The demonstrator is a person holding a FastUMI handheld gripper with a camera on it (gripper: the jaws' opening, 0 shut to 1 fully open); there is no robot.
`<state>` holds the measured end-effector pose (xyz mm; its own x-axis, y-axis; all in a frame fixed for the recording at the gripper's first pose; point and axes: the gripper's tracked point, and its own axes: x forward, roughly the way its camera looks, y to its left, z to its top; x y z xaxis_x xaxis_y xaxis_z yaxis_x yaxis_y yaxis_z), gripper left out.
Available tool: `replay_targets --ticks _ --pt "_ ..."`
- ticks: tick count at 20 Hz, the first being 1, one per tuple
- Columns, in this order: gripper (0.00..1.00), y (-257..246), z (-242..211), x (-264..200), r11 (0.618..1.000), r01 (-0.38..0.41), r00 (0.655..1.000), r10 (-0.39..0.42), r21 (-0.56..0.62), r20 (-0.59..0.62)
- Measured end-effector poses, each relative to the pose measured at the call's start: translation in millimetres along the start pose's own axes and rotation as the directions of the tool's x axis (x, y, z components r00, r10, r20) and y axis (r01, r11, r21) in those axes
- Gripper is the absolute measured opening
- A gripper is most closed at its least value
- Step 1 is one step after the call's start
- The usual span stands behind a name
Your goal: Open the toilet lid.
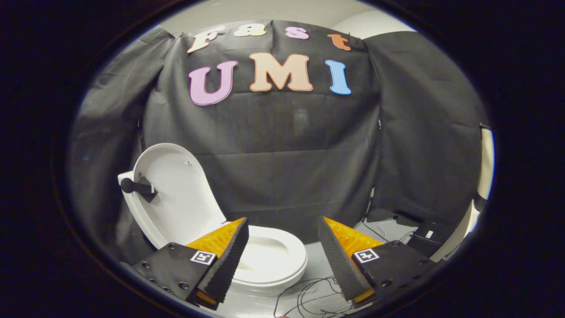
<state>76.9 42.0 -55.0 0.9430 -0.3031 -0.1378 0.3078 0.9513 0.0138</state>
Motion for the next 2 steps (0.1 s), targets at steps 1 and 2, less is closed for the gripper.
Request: replay_targets --ticks 1,2 --pt "0.98 -0.2 -0.2 -0.5 1.0 0.0 1.0 0.0 0.004 -0.001" --pt "0.98 -0.9 0.3 -0.7 1.0 0.001 1.0 -0.001 0.008 -0.001"
